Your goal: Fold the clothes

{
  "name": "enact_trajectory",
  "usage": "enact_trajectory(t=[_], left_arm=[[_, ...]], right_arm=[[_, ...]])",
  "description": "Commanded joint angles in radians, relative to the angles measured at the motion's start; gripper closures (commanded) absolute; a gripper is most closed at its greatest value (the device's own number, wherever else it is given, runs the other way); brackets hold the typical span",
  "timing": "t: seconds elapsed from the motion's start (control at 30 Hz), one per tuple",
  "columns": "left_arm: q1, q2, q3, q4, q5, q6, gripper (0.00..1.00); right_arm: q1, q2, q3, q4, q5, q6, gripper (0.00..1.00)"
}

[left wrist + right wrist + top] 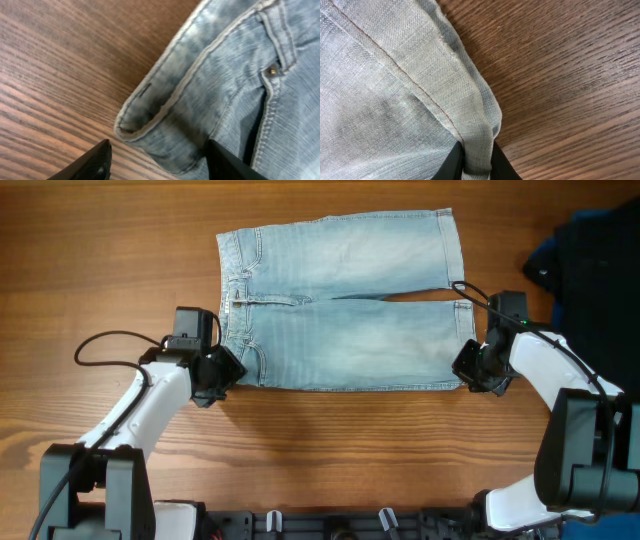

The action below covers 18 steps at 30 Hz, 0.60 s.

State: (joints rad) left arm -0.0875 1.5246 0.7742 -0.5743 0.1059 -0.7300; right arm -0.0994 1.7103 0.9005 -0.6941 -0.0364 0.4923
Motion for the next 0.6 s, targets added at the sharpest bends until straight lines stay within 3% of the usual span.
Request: enact_trajectory(t=[0.0,0.1,0.2,0.37,0.57], left_arm=[[0.003,0.002,-0.044,0.034,-0.029,-0.066,0.36],[0.003,0.002,-0.069,0.065,-0.040,-0.068,0.37],[0.003,0.002,-0.088,0.085,-0.050,-0.068,0.48],[0.003,0.002,-0.103,0.143,-0.070,-0.068,0.43],[0.003,0.004,-0.103,0.174,-0.070,-0.071,0.60]], right_arm=[[0.001,0.064,-0.031,0.027,-0.010,-0.019,0.96],[0.001,0.064,-0.031,0.027,-0.010,-0.021,0.96],[0.001,0.064,-0.031,0.027,-0.010,-0.021,0.96],[0.001,0.064,-0.031,0.027,-0.010,-0.021,0.96],[0.001,0.064,-0.031,0.027,-0.010,-0.021,0.96]])
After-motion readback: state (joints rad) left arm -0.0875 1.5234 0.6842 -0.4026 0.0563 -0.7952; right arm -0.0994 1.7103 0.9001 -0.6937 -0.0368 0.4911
